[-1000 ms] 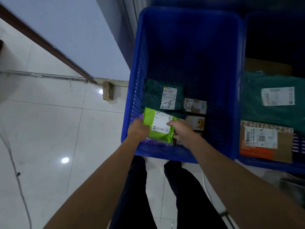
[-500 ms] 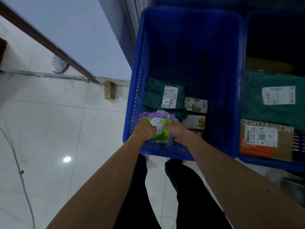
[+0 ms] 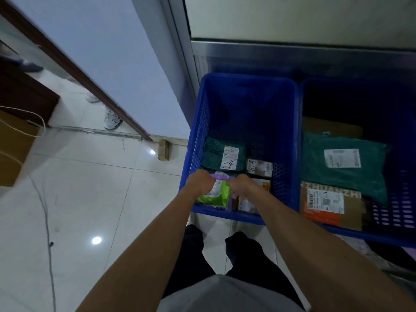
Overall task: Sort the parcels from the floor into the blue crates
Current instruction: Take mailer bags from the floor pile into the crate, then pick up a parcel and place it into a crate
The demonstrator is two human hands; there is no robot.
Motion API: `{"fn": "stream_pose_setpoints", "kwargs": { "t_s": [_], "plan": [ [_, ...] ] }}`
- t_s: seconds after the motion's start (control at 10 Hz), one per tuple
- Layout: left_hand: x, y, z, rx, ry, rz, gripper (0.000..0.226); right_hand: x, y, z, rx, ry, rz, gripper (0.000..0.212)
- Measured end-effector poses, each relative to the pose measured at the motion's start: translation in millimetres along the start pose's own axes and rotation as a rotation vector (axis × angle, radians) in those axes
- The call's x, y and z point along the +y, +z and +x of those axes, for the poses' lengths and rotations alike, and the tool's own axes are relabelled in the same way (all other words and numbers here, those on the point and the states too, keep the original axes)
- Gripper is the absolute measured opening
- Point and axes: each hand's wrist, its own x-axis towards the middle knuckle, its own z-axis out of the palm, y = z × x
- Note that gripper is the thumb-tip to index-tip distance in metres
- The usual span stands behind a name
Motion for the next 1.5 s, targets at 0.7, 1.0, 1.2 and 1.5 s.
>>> {"fn": "stream_pose_setpoints", "kwargs": {
  "t_s": [0.7,1.0,1.2,1.5],
  "plan": [
    [-199,-205,9,0.092,0.031,-0.36,0.018,-180,152,-44,0.132,-0.218,-0.215,0.027],
    [-295,-279,60,-0.003,-0.013,-0.279,0.027,-226,229,-19,0.167,-0.104,-0.235,0.024],
    [-306,-294,114,-0.022,-0.023,-0.286,0.029,-248,244,27,0.177,-0.077,-0.386,0.023],
    [-306,-298,196,-0.022,-0.061,-0.217,0.032,-276,250,119,0.115,-0.083,-0.336,0.023]
  ]
}}
